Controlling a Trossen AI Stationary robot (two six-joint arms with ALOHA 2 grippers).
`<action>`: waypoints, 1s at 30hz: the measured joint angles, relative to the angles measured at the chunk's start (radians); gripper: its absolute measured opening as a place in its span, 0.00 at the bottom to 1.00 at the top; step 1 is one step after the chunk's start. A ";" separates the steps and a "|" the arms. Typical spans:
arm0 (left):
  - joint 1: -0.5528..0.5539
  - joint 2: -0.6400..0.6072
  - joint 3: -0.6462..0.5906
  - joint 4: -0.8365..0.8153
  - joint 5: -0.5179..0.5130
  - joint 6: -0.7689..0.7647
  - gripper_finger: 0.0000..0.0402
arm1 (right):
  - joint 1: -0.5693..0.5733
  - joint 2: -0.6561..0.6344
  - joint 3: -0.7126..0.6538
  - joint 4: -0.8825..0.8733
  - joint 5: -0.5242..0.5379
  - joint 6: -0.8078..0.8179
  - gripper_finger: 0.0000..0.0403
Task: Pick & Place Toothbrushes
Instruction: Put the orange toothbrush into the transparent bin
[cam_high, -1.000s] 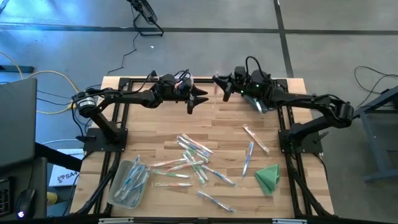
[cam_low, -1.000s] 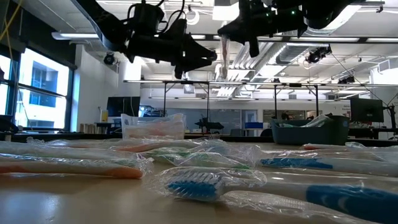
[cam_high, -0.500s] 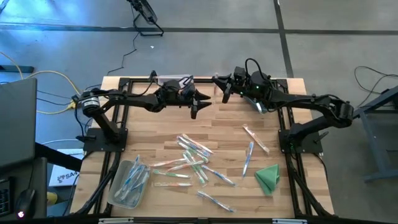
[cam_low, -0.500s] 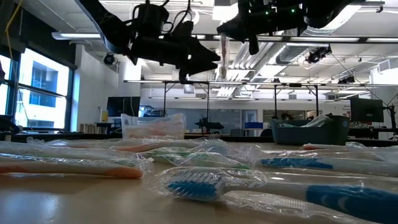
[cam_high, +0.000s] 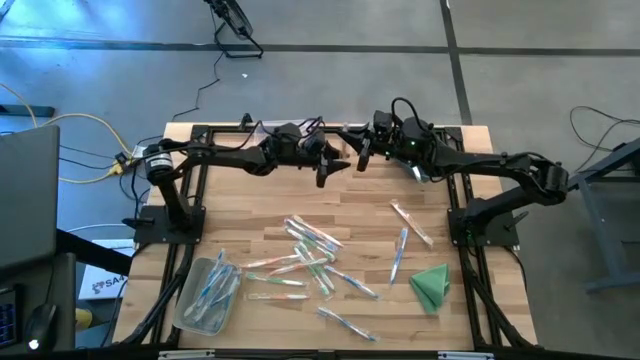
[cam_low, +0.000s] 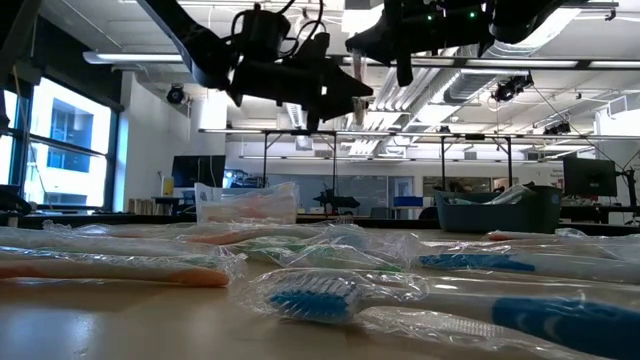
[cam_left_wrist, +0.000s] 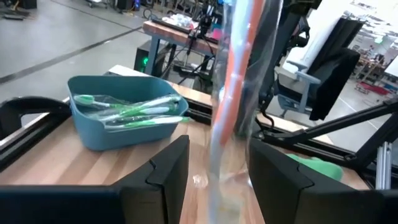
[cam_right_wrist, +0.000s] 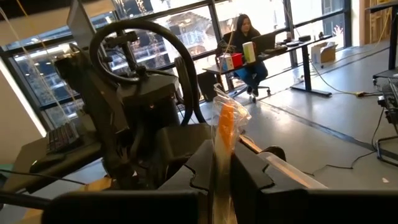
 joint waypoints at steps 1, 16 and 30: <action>0.000 0.000 0.002 -0.001 0.000 0.001 0.38 | 0.000 0.000 0.000 0.000 0.000 -0.001 0.06; 0.000 0.000 0.003 -0.007 0.000 0.002 0.21 | 0.000 0.000 0.000 0.000 0.004 -0.001 0.06; 0.001 0.000 0.003 -0.007 -0.002 0.003 0.04 | 0.000 0.000 0.000 -0.001 0.004 -0.001 0.06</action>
